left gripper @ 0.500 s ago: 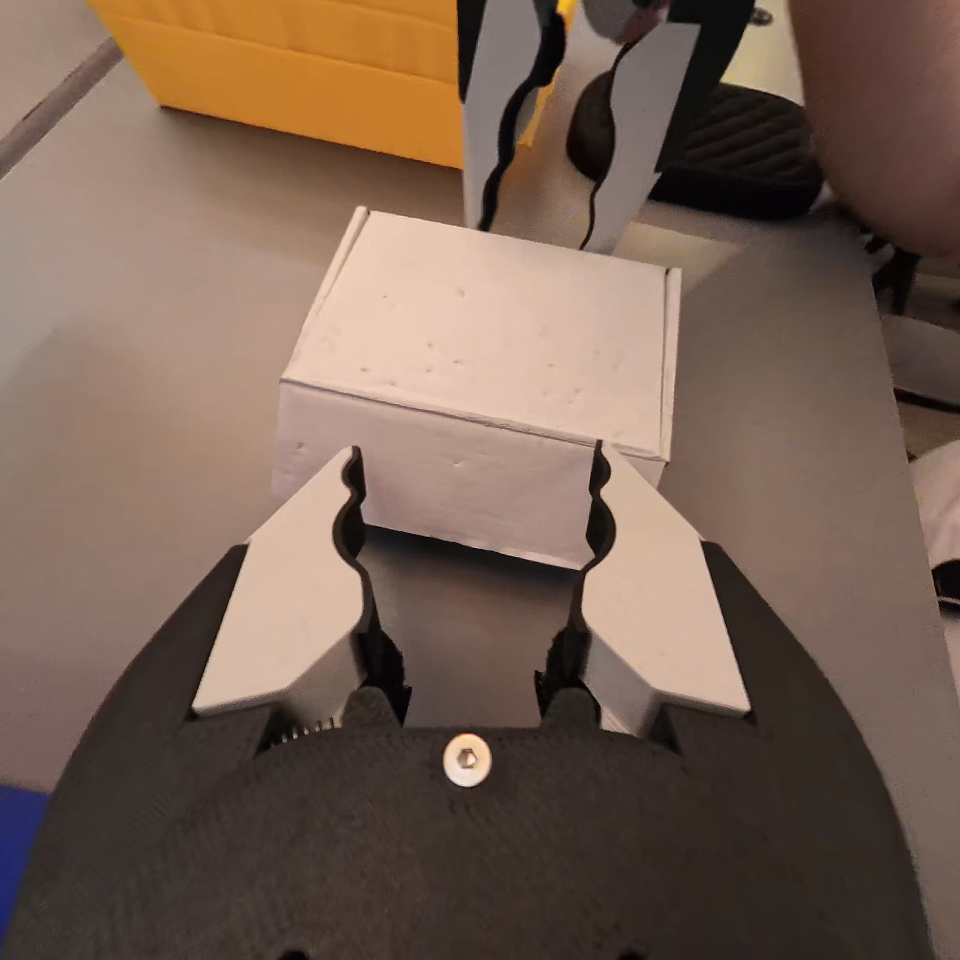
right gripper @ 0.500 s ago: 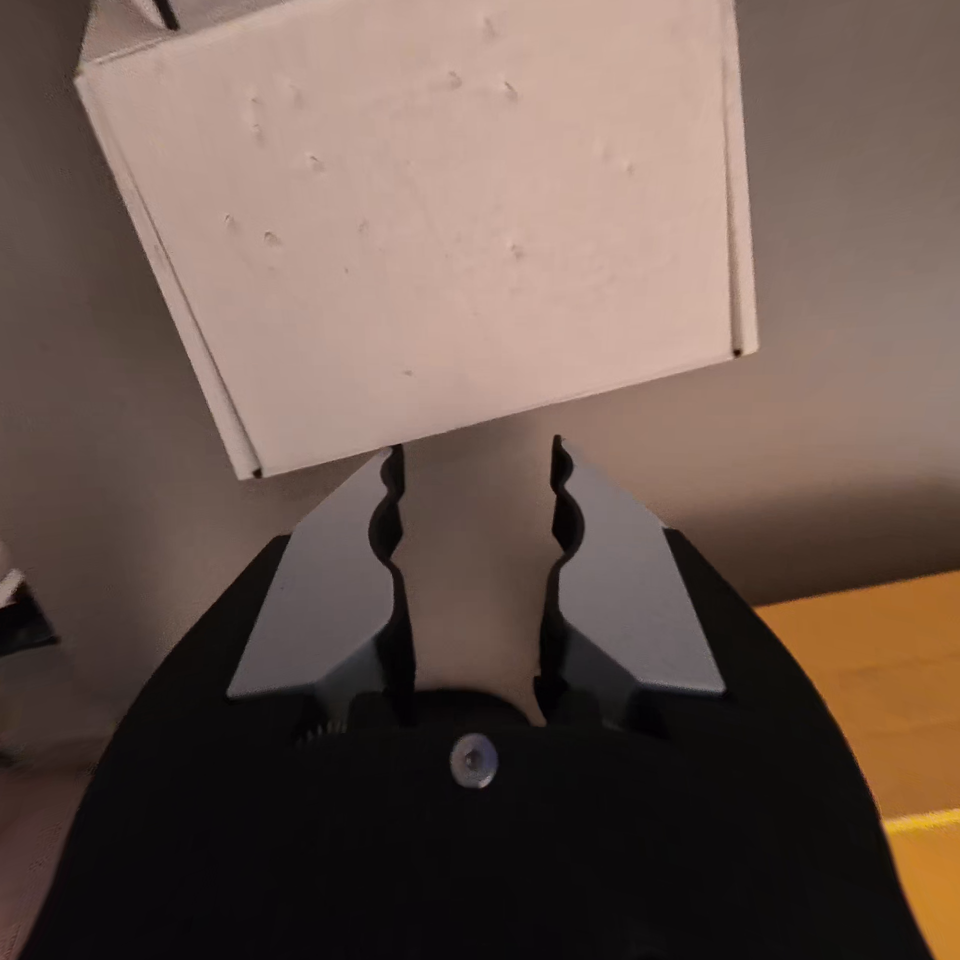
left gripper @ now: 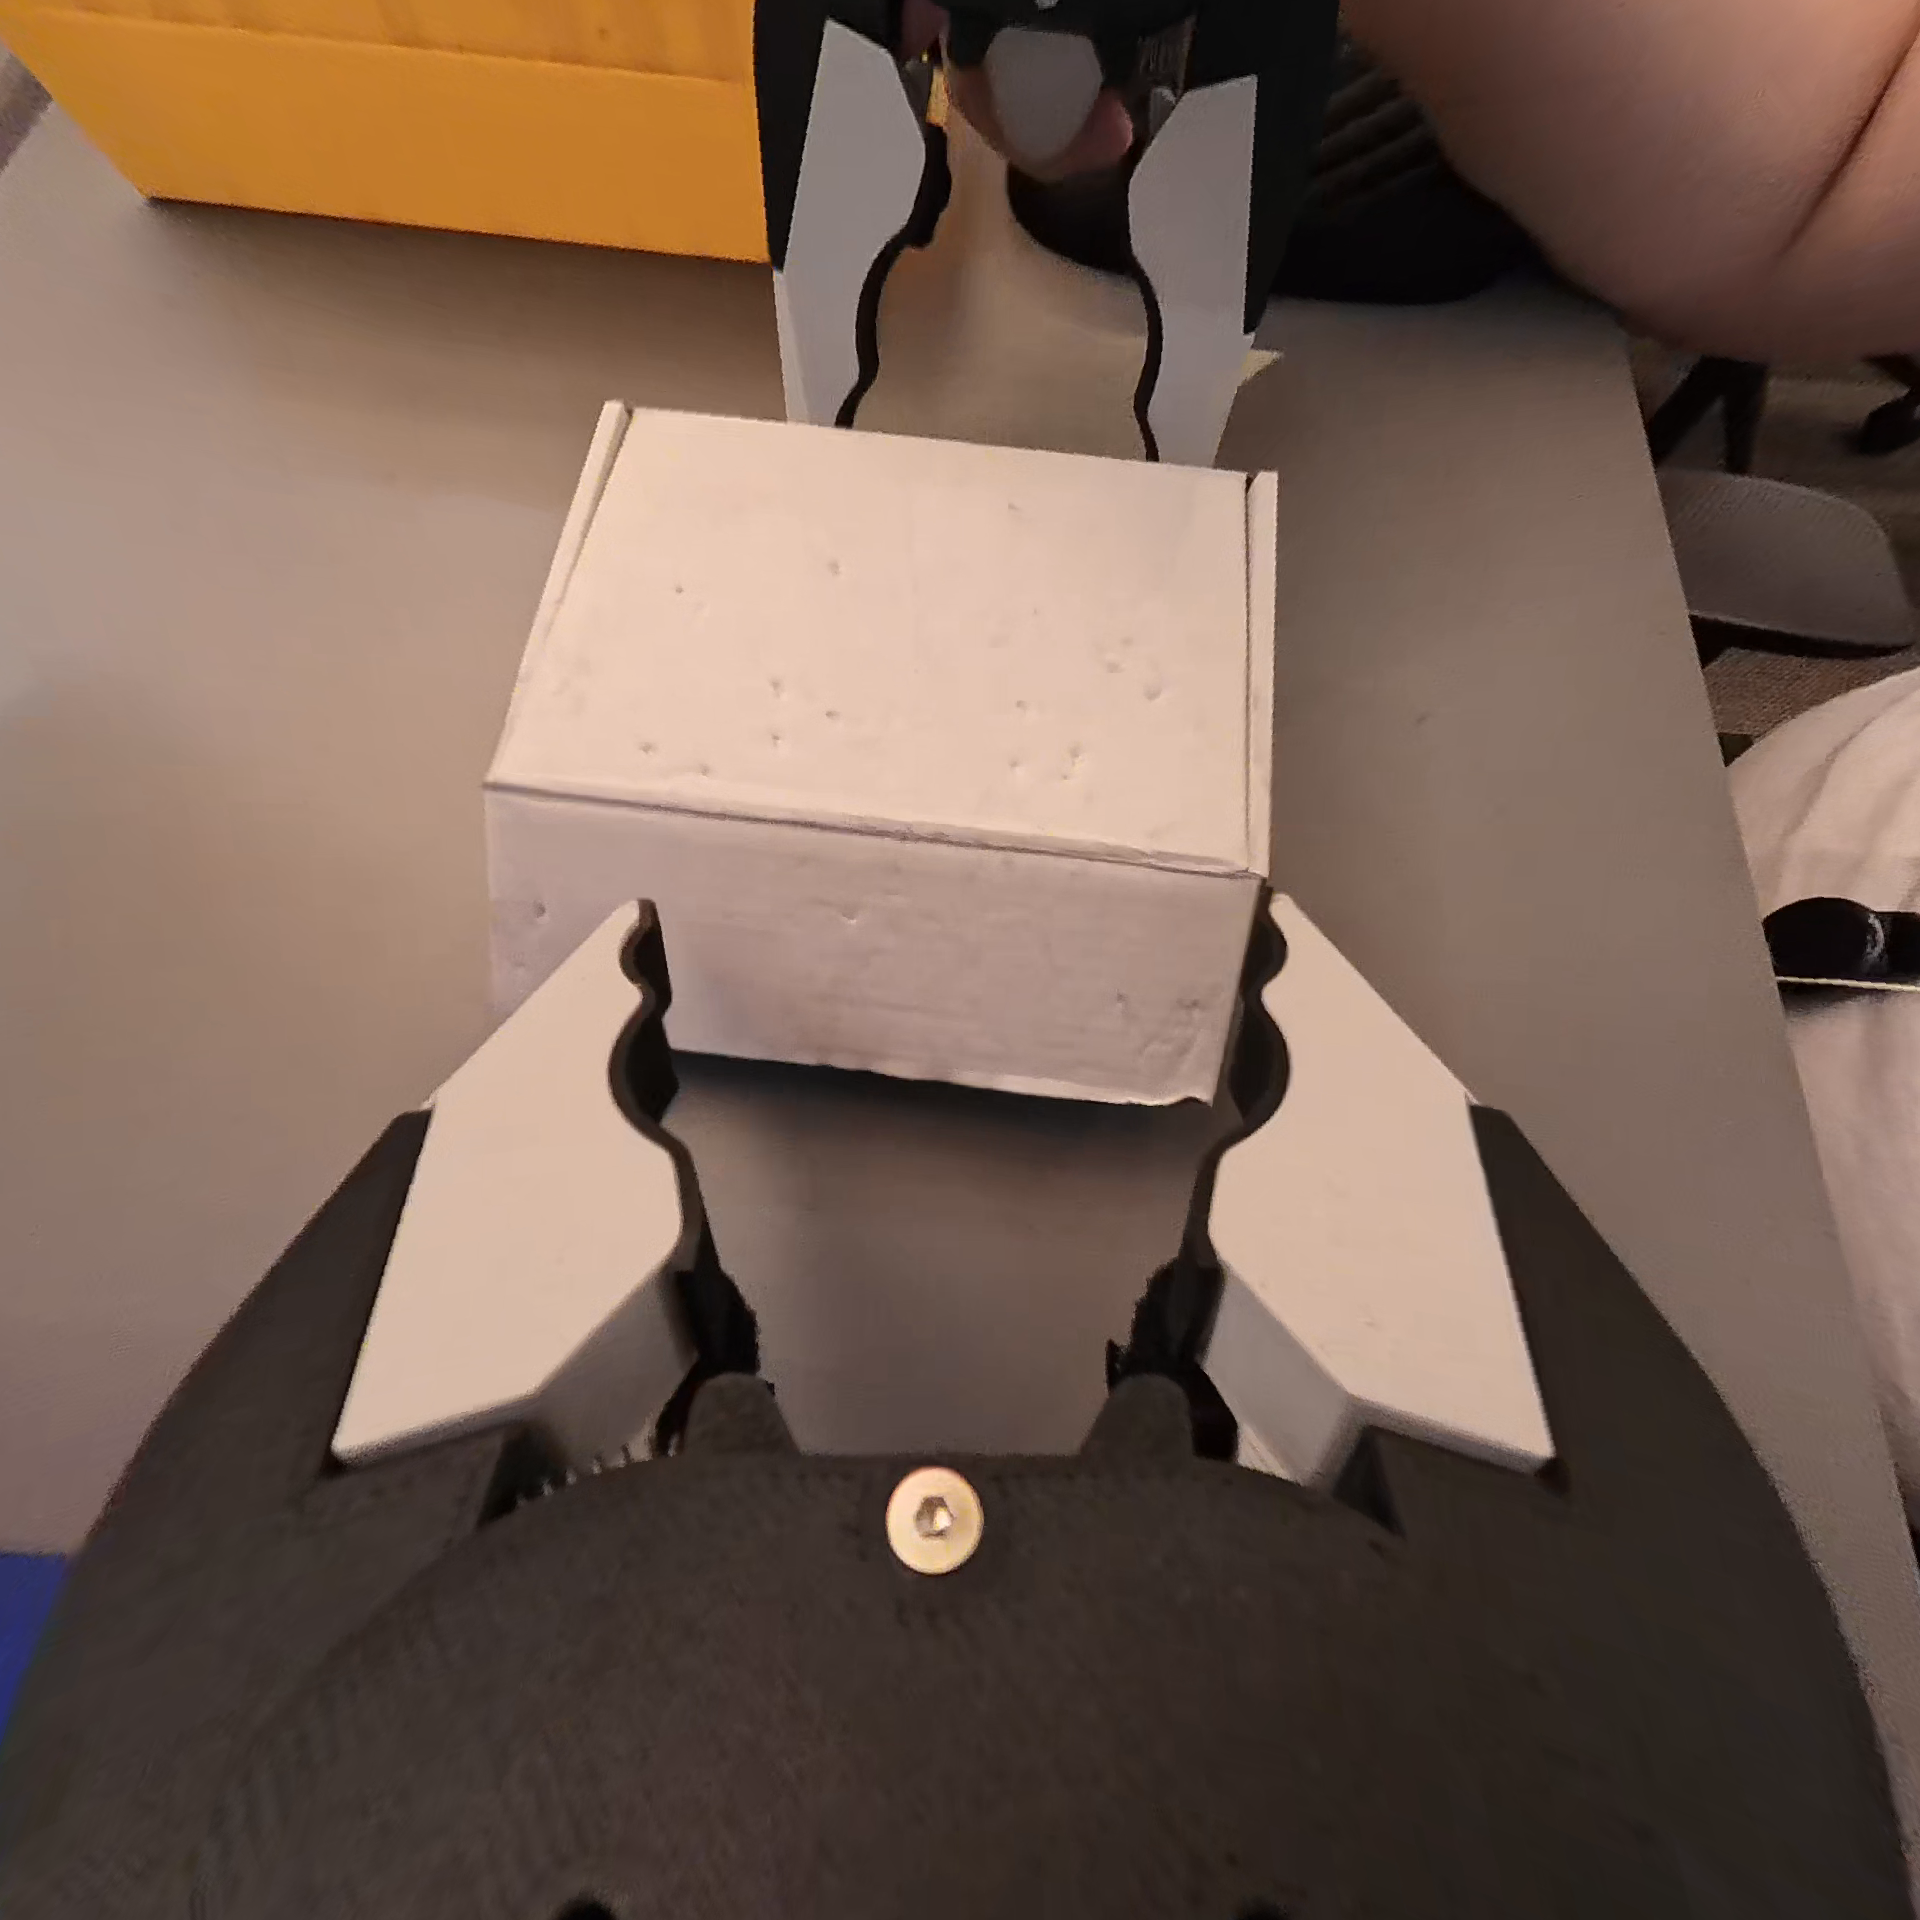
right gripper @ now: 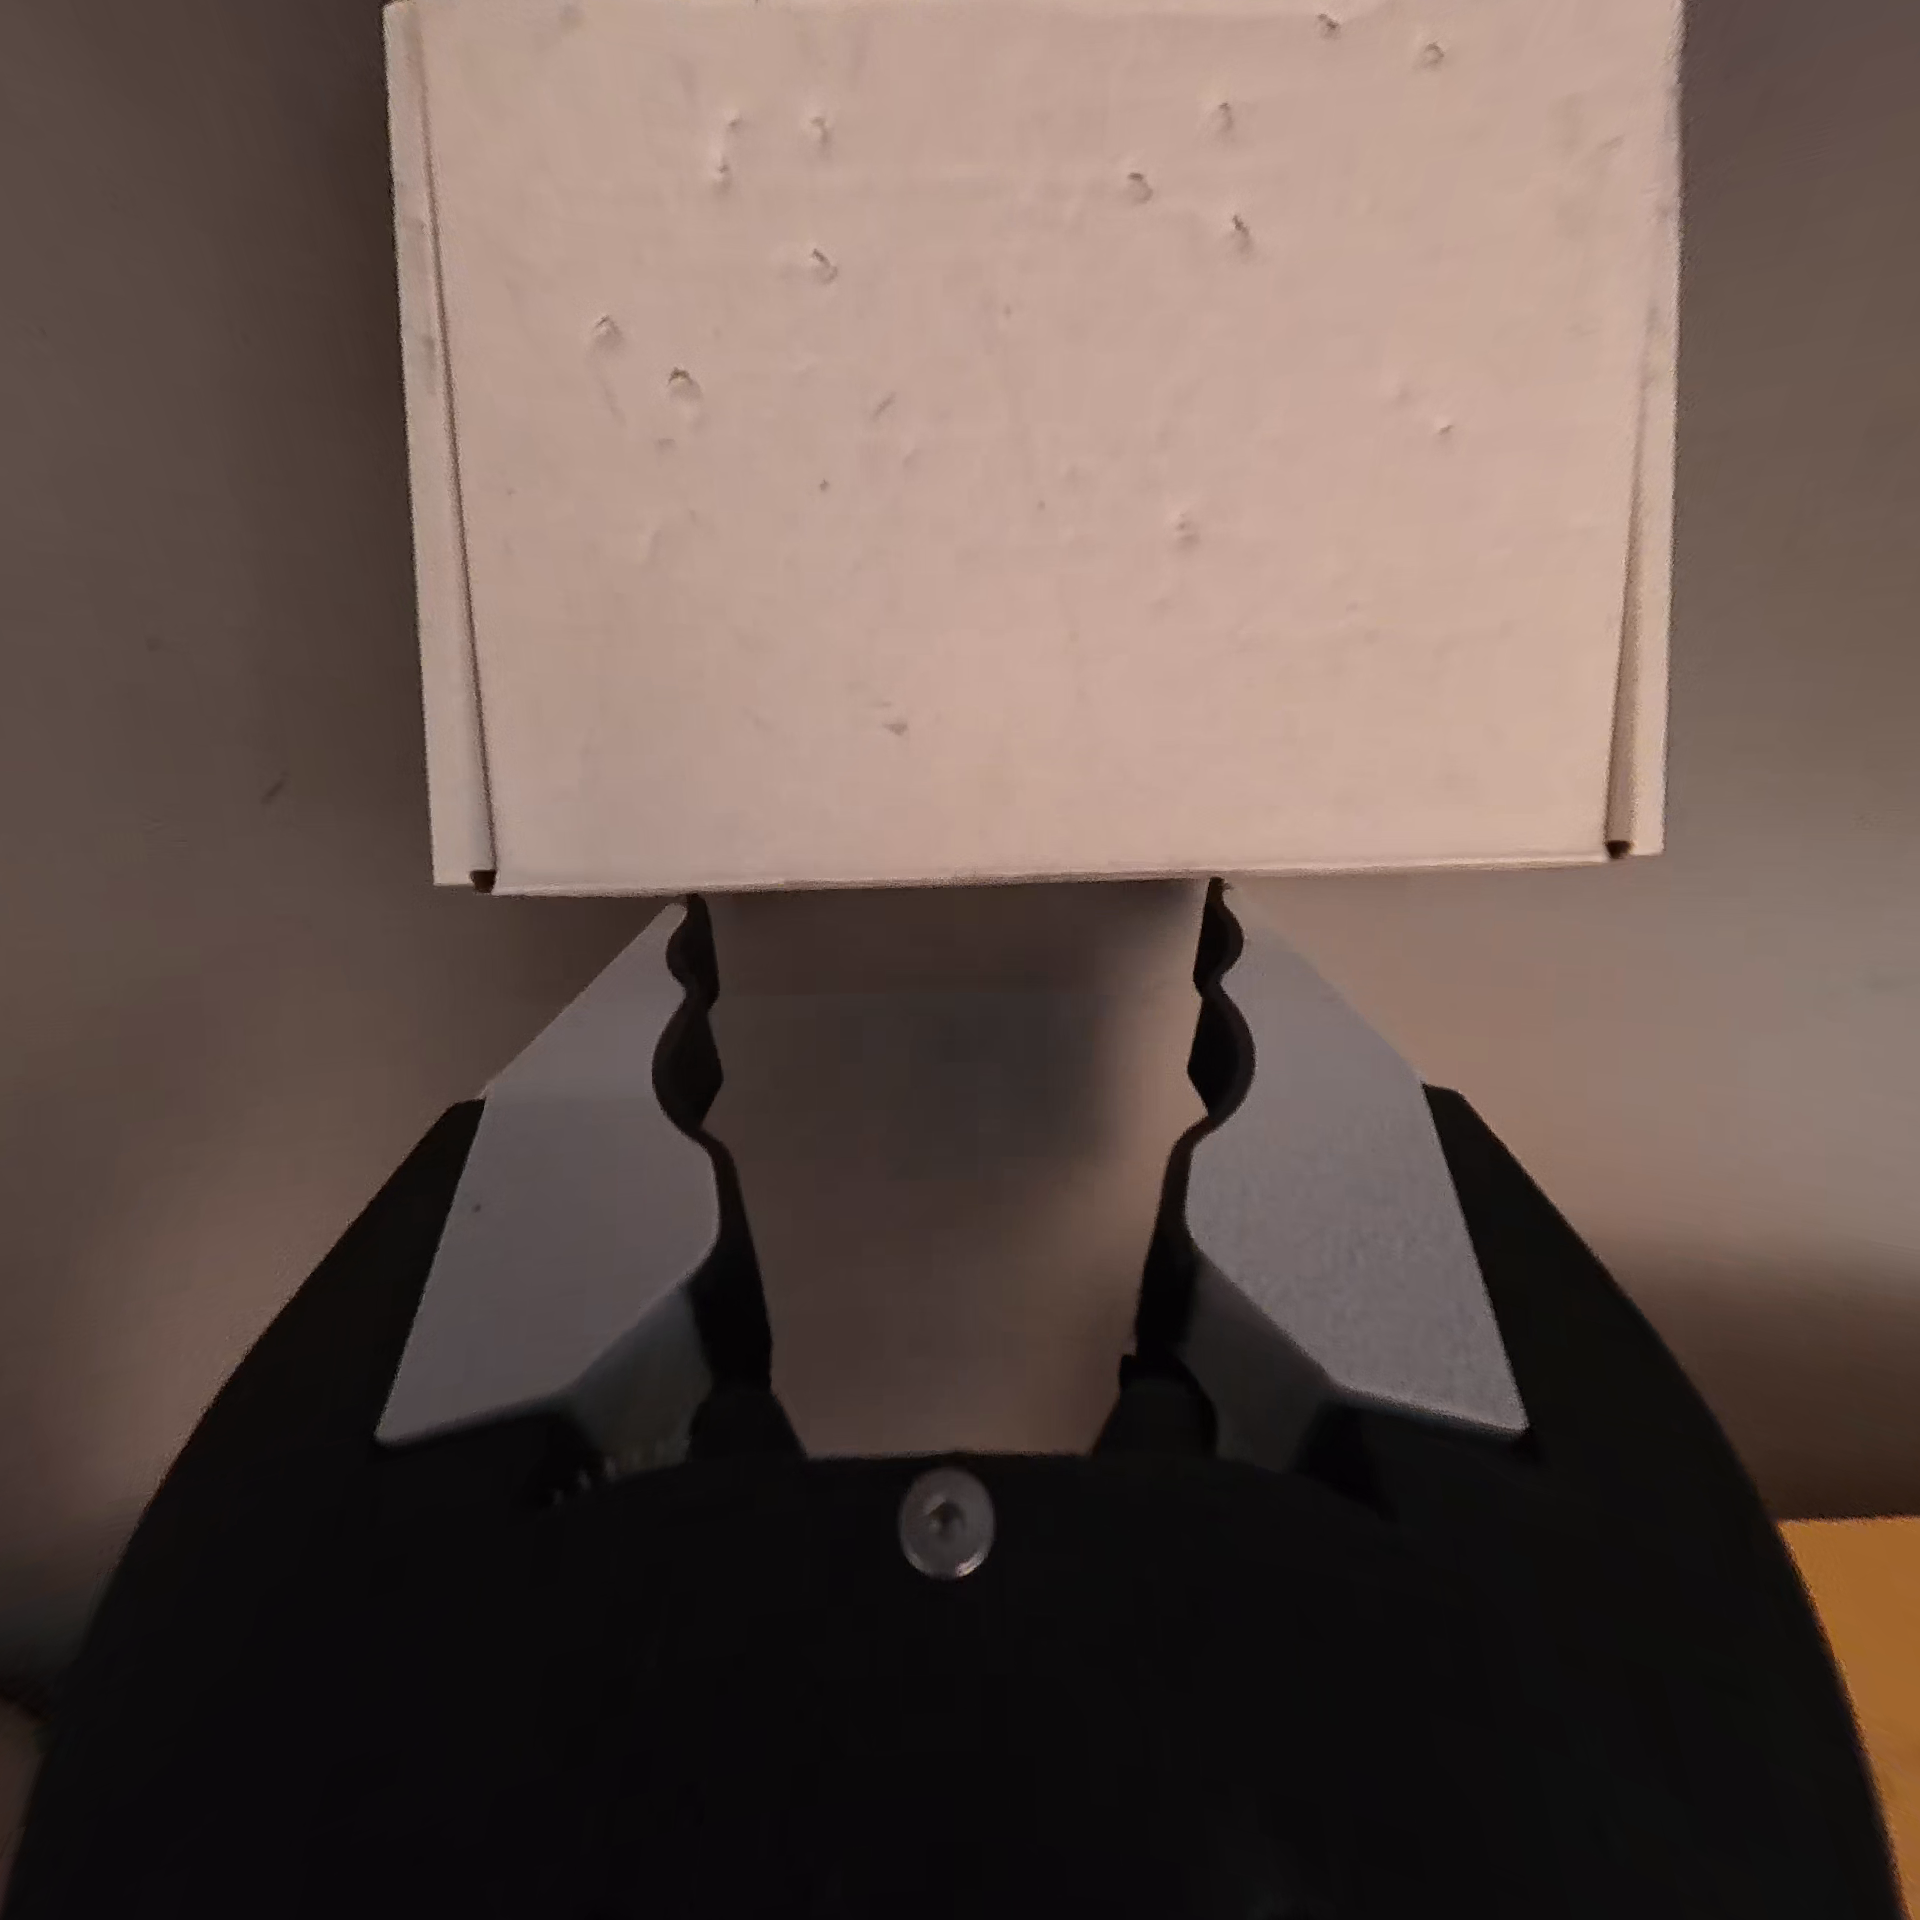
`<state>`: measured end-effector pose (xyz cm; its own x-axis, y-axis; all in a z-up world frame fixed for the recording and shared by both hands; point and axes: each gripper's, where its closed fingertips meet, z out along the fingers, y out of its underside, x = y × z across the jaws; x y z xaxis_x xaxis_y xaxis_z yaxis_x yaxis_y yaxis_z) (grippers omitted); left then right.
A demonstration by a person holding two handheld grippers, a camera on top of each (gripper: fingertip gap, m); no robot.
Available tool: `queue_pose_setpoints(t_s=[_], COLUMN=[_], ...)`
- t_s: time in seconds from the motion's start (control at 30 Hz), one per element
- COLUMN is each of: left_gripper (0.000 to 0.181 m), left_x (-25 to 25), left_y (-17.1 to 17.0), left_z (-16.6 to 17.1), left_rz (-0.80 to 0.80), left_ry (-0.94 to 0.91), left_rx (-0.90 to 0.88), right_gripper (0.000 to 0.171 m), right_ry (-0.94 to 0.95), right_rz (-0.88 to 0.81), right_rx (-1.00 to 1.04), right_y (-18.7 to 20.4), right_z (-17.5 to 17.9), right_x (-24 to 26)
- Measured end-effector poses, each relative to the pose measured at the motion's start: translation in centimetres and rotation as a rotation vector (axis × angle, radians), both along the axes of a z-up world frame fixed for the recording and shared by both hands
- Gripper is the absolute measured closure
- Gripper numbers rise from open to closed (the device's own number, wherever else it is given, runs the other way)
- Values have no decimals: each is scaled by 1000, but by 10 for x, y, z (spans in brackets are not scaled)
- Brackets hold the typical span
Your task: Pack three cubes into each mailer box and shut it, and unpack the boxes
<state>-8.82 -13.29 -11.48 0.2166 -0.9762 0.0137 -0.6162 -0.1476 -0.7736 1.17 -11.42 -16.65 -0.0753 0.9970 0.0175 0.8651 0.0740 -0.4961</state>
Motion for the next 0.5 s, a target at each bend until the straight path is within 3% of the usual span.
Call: queue_pose_setpoints(t_s=[0.37, 0.5], left_gripper=[71, 61], left_x=[1, 8], left_y=[1, -10], left_z=[-7, -10], left_rz=[26, -20], left_ry=[1, 32], left_rx=[-44, -26], right_gripper=[77, 82], right_ry=[61, 37], right_rz=[18, 28], right_rx=[50, -16], right_y=[9, -1], right_z=[1, 1], right_x=[-5, 6])
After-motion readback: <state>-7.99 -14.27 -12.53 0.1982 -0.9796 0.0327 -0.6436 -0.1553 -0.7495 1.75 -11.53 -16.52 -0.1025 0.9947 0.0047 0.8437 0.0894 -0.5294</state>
